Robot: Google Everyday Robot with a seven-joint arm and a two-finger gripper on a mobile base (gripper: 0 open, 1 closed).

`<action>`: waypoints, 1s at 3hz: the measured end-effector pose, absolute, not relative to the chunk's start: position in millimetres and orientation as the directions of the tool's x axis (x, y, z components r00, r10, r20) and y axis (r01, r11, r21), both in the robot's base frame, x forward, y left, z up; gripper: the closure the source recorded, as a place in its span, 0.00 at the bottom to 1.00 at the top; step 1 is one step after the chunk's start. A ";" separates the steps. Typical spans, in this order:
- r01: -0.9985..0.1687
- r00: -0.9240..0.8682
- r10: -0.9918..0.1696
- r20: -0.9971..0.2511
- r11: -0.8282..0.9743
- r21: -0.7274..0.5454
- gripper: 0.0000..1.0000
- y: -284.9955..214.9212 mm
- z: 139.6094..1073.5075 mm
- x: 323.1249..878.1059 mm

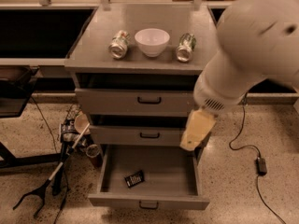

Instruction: Pick rxbar chocolate from bottom drawer and place on counter

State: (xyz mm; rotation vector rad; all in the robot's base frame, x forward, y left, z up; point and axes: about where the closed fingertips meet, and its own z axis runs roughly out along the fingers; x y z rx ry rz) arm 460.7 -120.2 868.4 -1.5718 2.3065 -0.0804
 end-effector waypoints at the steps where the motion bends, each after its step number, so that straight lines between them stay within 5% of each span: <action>1: -0.910 -0.278 -0.937 -0.213 0.328 -0.253 0.00 -55.7 784.4 473.9; 3: -0.966 -0.092 -0.987 -0.132 0.121 -0.228 0.00 94.3 592.0 489.8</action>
Offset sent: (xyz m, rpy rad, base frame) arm 0.0441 0.2400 -0.3284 0.0973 0.1603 -0.5331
